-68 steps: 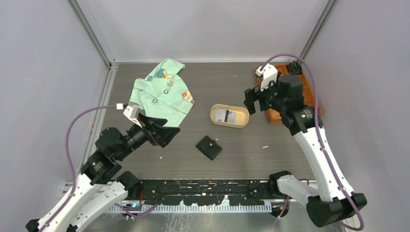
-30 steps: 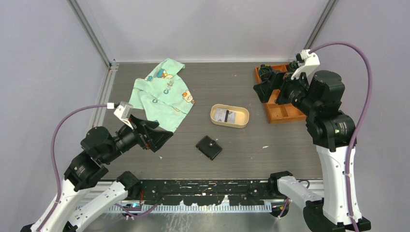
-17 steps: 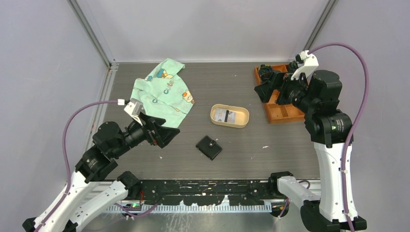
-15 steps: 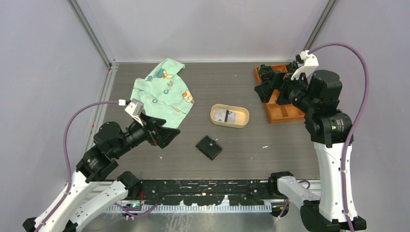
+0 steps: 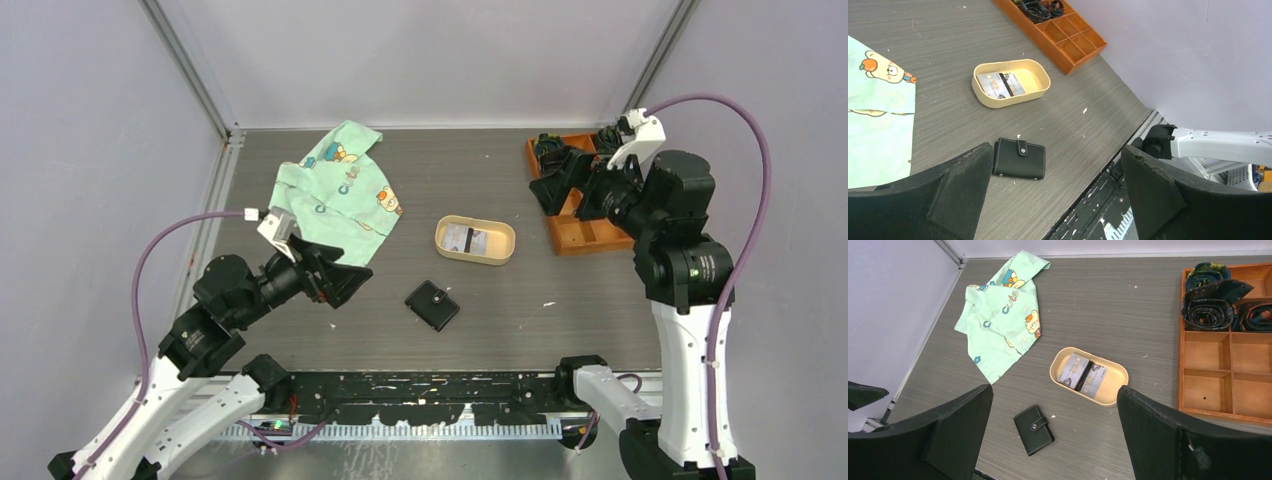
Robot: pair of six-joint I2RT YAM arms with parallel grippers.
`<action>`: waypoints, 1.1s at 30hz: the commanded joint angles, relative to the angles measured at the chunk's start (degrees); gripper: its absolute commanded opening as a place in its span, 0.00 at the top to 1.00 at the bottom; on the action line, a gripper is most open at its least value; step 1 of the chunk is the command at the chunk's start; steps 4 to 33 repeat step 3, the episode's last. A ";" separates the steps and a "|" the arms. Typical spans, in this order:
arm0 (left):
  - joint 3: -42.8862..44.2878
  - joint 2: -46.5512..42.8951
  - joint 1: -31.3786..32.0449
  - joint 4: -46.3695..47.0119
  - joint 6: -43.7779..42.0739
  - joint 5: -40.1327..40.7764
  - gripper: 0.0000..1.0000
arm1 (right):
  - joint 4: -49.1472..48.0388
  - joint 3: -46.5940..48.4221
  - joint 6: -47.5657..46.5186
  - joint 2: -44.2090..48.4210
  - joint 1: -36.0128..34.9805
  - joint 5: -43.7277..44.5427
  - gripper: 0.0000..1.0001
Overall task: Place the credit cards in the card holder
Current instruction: Reset both arms
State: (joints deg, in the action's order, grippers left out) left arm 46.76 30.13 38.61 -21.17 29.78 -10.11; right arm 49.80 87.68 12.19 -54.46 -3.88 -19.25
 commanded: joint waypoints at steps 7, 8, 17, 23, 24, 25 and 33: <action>-0.39 -1.10 -0.20 3.95 1.27 -1.04 0.02 | -1.86 0.48 -0.59 0.94 0.52 -0.54 0.01; -0.39 -1.10 -0.20 3.95 1.27 -1.04 0.02 | -1.86 0.48 -0.59 0.94 0.52 -0.54 0.01; -0.39 -1.10 -0.20 3.95 1.27 -1.04 0.02 | -1.86 0.48 -0.59 0.94 0.52 -0.54 0.01; -0.39 -1.10 -0.20 3.95 1.27 -1.04 0.02 | -1.86 0.48 -0.59 0.94 0.52 -0.54 0.01; -0.39 -1.10 -0.20 3.95 1.27 -1.04 0.02 | -1.86 0.48 -0.59 0.94 0.52 -0.54 0.01; -0.39 -1.10 -0.20 3.95 1.27 -1.04 0.02 | -1.86 0.48 -0.59 0.94 0.52 -0.54 0.01; -0.39 -1.10 -0.20 3.95 1.27 -1.04 0.02 | -1.86 0.48 -0.59 0.94 0.52 -0.54 0.01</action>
